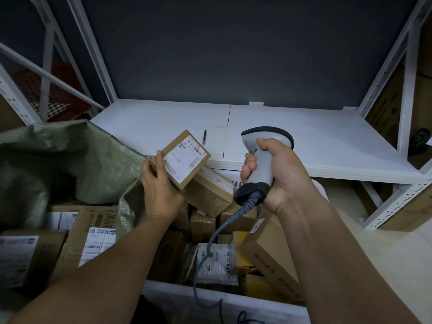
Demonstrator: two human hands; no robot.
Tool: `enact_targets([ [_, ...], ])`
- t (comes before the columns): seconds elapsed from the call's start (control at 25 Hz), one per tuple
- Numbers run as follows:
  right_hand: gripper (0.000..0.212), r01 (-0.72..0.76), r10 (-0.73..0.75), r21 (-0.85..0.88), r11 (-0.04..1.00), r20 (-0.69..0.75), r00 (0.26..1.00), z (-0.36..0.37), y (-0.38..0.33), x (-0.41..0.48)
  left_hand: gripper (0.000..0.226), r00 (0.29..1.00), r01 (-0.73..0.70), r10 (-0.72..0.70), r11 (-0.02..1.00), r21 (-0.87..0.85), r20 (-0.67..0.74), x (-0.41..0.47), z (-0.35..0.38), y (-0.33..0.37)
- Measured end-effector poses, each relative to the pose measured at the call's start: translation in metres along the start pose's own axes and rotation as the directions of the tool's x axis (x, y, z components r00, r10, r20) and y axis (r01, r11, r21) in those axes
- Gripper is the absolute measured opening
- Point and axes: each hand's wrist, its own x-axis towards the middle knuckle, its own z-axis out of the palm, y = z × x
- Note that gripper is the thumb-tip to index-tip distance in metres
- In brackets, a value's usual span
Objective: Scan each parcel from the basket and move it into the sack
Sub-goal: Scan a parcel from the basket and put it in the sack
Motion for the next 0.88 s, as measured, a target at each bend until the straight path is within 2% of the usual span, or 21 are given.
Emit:
enact_targets([
  [0.12,0.03,0.008,-0.007,-0.054,0.998,0.011,1.0,0.006,0.008,0.008,0.124,0.995,0.097,-0.098,0.992,-0.083,-0.007,-0.001,-0.01,0.01],
  [0.2,0.023,0.036,-0.034,-0.149,0.988,0.014,0.999,0.01,0.014,0.011,0.127,0.978,0.206,-0.208,0.962,-0.182,0.005,-0.001,-0.02,0.015],
  [0.32,0.014,0.153,-0.161,-0.381,0.912,0.01,0.987,0.02,0.026,0.012,0.125,0.921,0.362,-0.388,0.843,-0.398,0.015,0.002,-0.041,0.021],
  [0.4,0.009,0.219,-0.223,-0.493,0.842,0.051,0.973,0.03,0.037,0.013,0.118,0.861,0.421,-0.509,0.705,-0.571,0.007,0.003,-0.059,0.023],
  [0.48,0.008,0.27,-0.261,-0.546,0.793,0.096,0.961,0.035,0.045,0.014,0.11,0.78,0.452,-0.623,0.499,-0.74,0.057,0.002,-0.07,0.03],
  [0.56,0.008,0.299,-0.27,-0.574,0.762,0.138,0.953,0.046,0.055,0.016,0.105,0.715,0.395,-0.695,0.318,-0.862,0.071,0.003,-0.083,0.026],
  [0.68,0.01,0.313,-0.256,-0.562,0.765,0.181,0.95,0.058,0.069,0.02,0.099,0.602,0.254,-0.794,0.099,-0.962,0.077,0.011,-0.101,0.004],
  [0.76,0.009,0.306,-0.241,-0.563,0.768,0.189,0.952,0.064,0.075,0.023,0.113,0.49,0.199,-0.861,-0.043,-0.979,0.138,0.017,-0.109,-0.017],
  [0.84,0.008,0.296,-0.227,-0.566,0.77,0.191,0.955,0.067,0.08,0.024,0.127,0.405,0.236,-0.895,-0.096,-0.967,0.188,0.017,-0.112,-0.036],
  [0.88,0.008,0.294,-0.221,-0.566,0.77,0.195,0.955,0.068,0.082,0.025,0.123,0.388,0.267,-0.899,-0.1,-0.958,0.202,0.015,-0.117,-0.039],
])
